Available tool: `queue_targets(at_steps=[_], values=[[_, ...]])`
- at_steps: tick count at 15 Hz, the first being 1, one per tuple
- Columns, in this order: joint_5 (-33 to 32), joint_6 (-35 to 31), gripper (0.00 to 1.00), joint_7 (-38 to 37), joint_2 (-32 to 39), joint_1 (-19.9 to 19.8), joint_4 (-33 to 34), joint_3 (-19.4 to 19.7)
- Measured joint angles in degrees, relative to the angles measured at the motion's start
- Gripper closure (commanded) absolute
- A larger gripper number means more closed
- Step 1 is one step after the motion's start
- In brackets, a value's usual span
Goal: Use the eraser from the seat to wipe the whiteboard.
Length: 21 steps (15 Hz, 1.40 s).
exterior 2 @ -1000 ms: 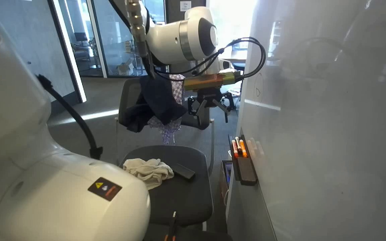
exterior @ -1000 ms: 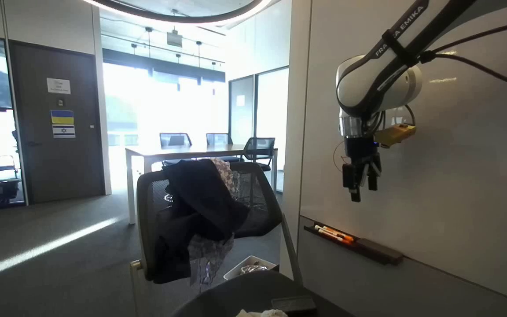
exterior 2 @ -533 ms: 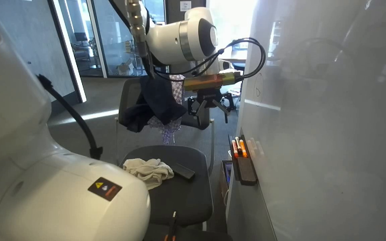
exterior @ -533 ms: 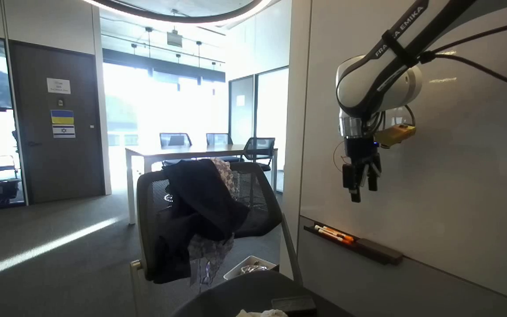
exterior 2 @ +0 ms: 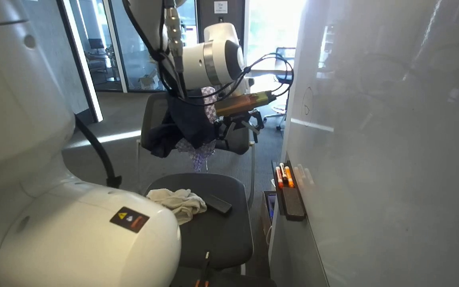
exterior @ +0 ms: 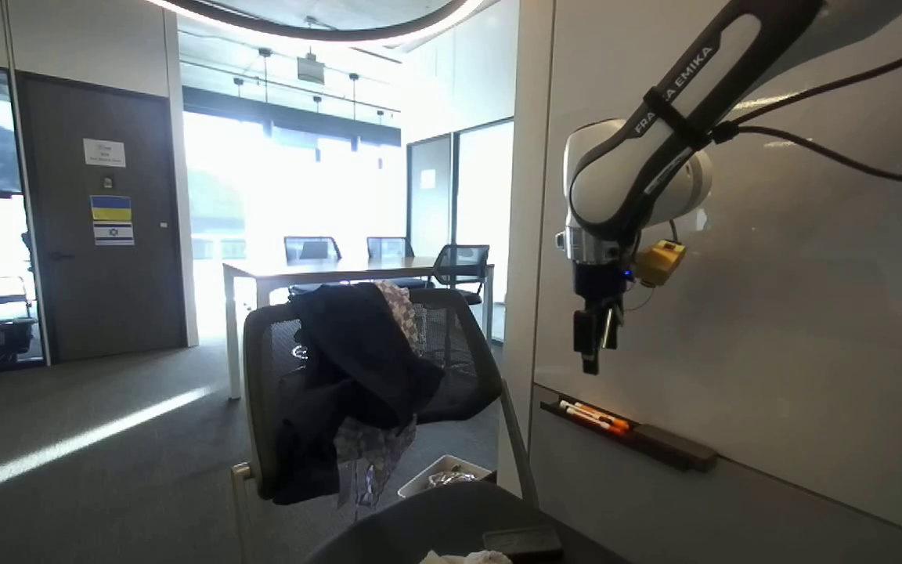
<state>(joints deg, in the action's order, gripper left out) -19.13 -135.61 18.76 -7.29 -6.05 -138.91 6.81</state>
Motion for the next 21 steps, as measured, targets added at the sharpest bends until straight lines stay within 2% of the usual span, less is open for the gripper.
queue_targets(at_steps=[6,12,17,21], values=[[4.42,-11.51,0.00,12.69,7.29,3.80,0.09,-2.36],[6.85,-20.64,0.00,28.54,19.00,3.77,1.47,-5.90],[7.07,-21.87,0.00,35.98,29.98,1.49,6.39,-9.64],[6.98,-22.04,0.00,38.11,36.86,-0.17,10.44,-10.54]])
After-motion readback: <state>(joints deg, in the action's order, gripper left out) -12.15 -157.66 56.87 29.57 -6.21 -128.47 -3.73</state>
